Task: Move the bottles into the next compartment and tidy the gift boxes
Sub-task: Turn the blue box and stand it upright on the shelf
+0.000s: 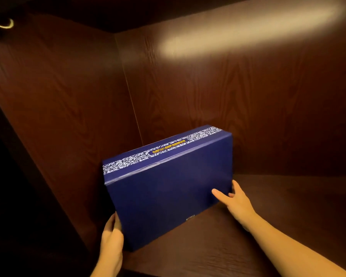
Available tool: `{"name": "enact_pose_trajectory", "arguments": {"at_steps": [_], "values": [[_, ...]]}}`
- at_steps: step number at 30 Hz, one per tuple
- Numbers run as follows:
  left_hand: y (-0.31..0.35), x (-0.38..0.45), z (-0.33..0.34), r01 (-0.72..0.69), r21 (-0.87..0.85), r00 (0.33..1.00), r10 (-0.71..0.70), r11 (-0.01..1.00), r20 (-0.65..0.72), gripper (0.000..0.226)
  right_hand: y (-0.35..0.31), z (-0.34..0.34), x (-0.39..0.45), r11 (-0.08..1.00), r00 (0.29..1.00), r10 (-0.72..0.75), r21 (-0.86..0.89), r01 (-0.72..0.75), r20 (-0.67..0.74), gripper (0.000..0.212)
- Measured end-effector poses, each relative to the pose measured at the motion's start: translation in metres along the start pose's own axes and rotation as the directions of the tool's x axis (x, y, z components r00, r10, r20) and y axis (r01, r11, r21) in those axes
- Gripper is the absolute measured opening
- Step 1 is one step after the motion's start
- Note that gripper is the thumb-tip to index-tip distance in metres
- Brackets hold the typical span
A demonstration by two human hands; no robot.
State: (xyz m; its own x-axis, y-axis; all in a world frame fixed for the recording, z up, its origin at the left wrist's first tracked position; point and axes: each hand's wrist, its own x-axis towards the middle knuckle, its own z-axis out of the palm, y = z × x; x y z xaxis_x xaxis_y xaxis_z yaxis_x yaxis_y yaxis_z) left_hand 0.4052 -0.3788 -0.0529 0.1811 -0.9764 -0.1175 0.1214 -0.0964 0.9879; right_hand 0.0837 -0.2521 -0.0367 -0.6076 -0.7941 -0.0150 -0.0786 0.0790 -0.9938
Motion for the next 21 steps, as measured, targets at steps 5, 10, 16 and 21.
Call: {"name": "enact_pose_trajectory", "arguments": {"at_steps": [5,10,16,21], "values": [[0.006,-0.001,-0.003,0.056,-0.099,0.99,-0.042,0.994,0.135,0.042,-0.003,0.001,0.008,0.997,0.997,-0.072,0.024,0.072,0.036,0.11],[0.008,-0.004,-0.024,0.049,-0.05,0.925,-0.026,0.998,0.378,0.061,-0.006,-0.002,0.022,0.999,0.987,0.0,-0.045,0.007,0.159,0.132],[0.012,-0.01,-0.047,0.159,-0.036,0.883,-0.126,0.987,0.452,0.04,-0.012,0.012,0.03,0.994,0.964,0.064,-0.1,-0.039,0.258,0.14],[0.016,-0.022,-0.051,0.213,0.01,0.86,-0.193,0.977,0.472,0.045,-0.009,0.038,0.03,0.998,0.956,0.056,-0.038,-0.047,0.287,0.091]]}}
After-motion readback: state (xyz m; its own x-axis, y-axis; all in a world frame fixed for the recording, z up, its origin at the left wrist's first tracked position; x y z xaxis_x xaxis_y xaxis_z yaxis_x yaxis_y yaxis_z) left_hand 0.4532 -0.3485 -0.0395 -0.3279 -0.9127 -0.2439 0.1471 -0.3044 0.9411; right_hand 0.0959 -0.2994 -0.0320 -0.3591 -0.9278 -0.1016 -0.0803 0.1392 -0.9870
